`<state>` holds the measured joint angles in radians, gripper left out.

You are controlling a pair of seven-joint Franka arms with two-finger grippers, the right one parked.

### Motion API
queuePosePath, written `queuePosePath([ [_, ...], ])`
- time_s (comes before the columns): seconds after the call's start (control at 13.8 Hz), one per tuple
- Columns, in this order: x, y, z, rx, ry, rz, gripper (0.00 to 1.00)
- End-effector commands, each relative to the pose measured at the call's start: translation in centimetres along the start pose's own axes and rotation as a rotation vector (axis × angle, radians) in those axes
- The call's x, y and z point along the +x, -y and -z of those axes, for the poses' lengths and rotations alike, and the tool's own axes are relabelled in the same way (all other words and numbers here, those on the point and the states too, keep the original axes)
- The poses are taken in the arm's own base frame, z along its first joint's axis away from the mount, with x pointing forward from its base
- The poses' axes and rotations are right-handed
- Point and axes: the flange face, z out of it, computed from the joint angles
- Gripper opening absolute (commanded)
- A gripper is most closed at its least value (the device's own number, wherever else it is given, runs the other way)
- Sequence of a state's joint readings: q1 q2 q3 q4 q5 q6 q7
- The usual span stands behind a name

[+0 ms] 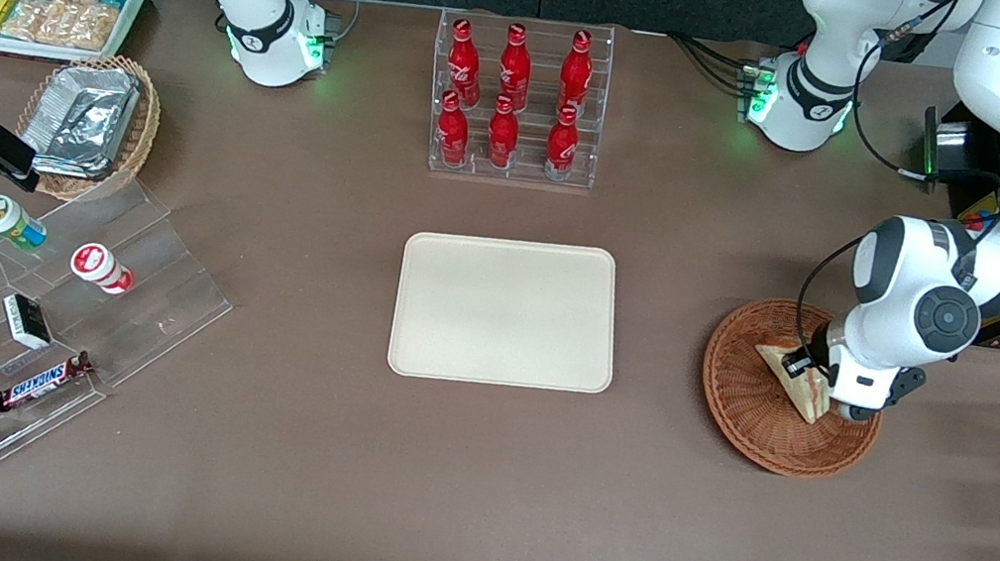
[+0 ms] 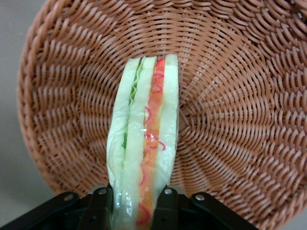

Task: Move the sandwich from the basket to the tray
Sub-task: 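Close the left gripper on the sandwich's wrapped edge, then lift the sandwich and carry it with the left gripper over the cream tray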

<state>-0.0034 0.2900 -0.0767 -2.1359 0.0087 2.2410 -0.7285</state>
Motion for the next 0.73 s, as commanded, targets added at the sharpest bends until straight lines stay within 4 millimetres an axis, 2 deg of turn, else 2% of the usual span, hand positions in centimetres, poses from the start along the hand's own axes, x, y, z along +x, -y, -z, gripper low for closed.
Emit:
queuePosePath([
  [0.0,0.6,-1.8,3.8,0.016,0.02,0.007,0.0],
  [0.29,-1.6,-6.0,8.4,0.02,0.0,-0.089,0.0],
  [0.44,-3.2,-8.2,9.9,0.012,-0.017,-0.131,0.0],
  [0.65,-8.7,-13.3,10.5,0.016,-0.038,-0.236,0.0],
])
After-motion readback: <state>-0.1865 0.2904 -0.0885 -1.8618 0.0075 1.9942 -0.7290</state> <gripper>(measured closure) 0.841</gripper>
